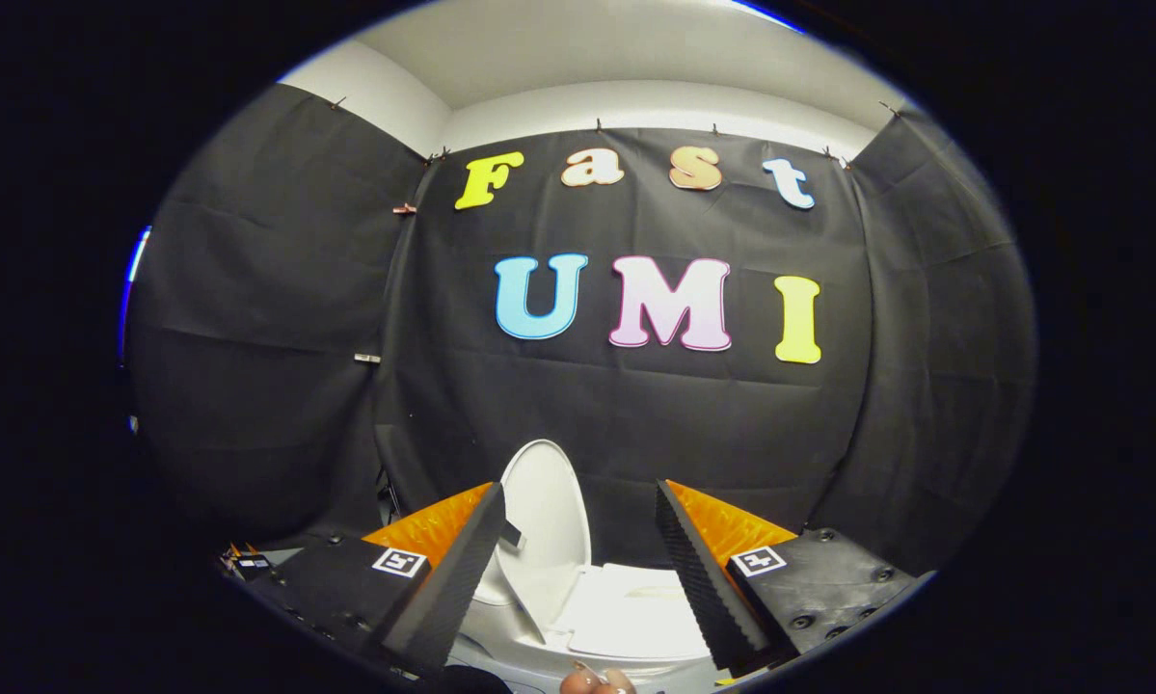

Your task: Open the toilet lid.

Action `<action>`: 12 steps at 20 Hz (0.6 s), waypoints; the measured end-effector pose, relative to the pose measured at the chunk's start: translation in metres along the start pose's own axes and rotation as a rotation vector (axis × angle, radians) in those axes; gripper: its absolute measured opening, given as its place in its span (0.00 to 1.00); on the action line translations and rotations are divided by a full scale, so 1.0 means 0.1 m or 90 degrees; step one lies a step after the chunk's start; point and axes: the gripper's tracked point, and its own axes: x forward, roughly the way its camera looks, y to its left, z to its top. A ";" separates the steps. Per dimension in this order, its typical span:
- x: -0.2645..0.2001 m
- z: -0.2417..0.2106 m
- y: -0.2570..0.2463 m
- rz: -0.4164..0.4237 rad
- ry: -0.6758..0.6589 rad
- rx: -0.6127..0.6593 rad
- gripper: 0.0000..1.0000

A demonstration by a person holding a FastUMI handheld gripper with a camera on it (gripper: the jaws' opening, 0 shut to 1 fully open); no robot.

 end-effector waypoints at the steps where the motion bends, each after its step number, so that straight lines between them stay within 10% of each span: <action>1: -0.10 0.06 -0.06 -0.004 -0.005 0.001 0.98; 12: -0.65 0.39 -0.48 -0.048 -0.046 0.011 0.98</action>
